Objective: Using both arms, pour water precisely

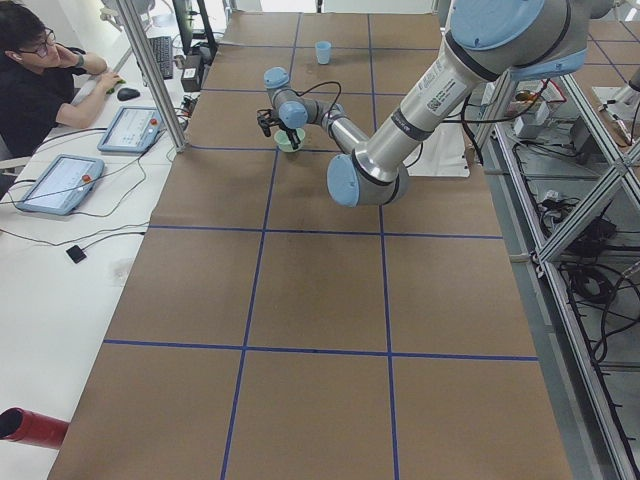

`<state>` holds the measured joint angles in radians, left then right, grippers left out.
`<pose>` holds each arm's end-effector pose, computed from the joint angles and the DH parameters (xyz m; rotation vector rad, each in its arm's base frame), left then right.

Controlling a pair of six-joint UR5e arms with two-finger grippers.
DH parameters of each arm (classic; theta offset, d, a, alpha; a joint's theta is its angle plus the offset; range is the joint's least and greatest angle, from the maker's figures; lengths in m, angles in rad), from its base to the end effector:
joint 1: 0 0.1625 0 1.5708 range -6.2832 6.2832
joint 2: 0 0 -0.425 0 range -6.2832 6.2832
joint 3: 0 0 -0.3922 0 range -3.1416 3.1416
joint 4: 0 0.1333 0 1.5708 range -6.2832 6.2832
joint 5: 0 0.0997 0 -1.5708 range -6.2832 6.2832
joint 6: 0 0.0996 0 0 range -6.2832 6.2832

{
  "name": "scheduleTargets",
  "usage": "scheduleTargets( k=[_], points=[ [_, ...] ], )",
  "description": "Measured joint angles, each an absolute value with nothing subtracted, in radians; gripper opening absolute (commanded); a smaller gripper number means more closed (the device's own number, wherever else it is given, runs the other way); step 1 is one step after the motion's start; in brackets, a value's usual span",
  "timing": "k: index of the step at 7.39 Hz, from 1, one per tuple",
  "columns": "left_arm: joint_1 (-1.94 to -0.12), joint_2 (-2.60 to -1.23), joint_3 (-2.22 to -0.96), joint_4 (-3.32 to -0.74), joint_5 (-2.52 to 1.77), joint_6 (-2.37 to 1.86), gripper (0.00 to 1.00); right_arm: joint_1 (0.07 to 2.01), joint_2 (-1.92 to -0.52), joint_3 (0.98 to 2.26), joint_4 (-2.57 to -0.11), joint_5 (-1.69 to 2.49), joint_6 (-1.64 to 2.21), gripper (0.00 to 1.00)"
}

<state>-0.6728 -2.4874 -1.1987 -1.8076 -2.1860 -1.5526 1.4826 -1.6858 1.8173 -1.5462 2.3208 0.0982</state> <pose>0.5790 -0.5583 0.2055 -0.2937 0.9120 -0.3640 0.0255 -0.4539 0.5898 0.0784 -0.7590 -0.0490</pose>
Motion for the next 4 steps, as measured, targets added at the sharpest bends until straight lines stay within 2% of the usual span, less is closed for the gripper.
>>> scheduleTargets(
  k=[1,4],
  points=[
    [-0.673,-2.488,-1.193,-1.813,-2.184,-1.552,1.00,1.483,-1.686,1.817,-1.546,2.321,0.098,1.00],
    [-0.681,-2.491,-1.218,-1.825,-2.112,-1.551,1.00,1.484,-1.642,1.829,-1.544,2.307,0.099,1.00]
  ],
)
